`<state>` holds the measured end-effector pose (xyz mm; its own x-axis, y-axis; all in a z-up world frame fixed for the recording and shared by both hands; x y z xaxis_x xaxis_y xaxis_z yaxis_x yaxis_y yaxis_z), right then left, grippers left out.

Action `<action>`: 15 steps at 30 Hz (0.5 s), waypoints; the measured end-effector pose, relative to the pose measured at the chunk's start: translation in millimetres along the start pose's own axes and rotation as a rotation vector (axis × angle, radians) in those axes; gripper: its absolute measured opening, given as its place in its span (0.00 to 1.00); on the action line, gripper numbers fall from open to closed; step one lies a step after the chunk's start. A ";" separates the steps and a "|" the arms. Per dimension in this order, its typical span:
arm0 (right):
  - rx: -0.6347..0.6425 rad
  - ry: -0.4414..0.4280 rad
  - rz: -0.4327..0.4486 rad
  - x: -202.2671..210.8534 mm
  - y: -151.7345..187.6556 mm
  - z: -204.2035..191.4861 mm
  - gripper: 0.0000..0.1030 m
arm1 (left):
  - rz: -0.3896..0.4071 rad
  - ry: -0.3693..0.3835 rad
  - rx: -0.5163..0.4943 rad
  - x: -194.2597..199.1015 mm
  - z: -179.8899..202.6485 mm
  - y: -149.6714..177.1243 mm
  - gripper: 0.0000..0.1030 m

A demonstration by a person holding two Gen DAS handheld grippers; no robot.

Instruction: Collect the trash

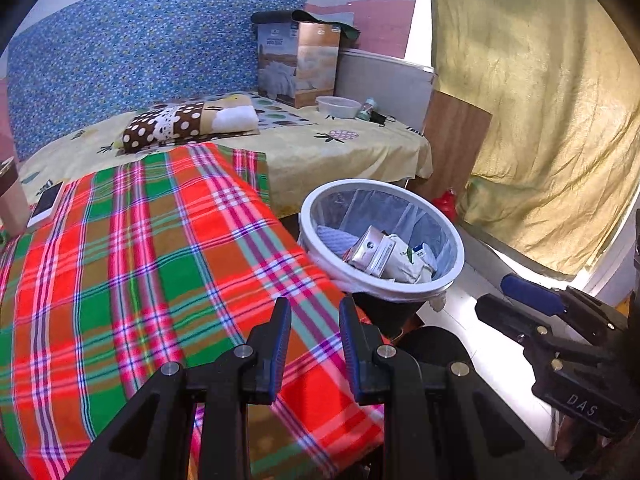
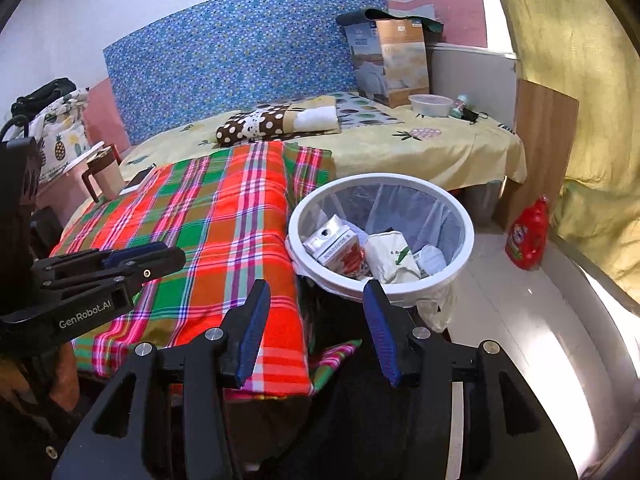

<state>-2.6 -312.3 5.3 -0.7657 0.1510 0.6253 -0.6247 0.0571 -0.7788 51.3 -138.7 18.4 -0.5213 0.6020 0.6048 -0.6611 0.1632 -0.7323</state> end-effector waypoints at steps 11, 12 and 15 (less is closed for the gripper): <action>0.005 0.001 0.000 1.1 3.0 -5.6 0.49 | 0.008 -0.017 0.018 8.7 -4.6 7.0 0.24; 0.006 0.002 -0.001 0.9 2.9 -5.7 0.49 | 0.008 -0.018 0.018 8.8 -4.6 7.4 0.24; 0.004 0.004 -0.002 2.1 4.3 -7.0 0.49 | 0.009 -0.018 0.017 9.3 -4.5 7.7 0.24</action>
<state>-5.8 -304.8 2.9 -0.7638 0.1551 0.6266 -0.6269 0.0532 -0.7773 43.8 -128.3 16.9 -0.5366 0.5893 0.6040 -0.6655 0.1445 -0.7322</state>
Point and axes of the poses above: each gripper's, at about its wrist camera, not at the fingertips, and x roughly against the way its jaws point, z to its right, y to its underside, the point moved 1 cm from there along -x, roughly the way its jaws point, and after that the axes turned 15 degrees about y, right-handed, at the moved point
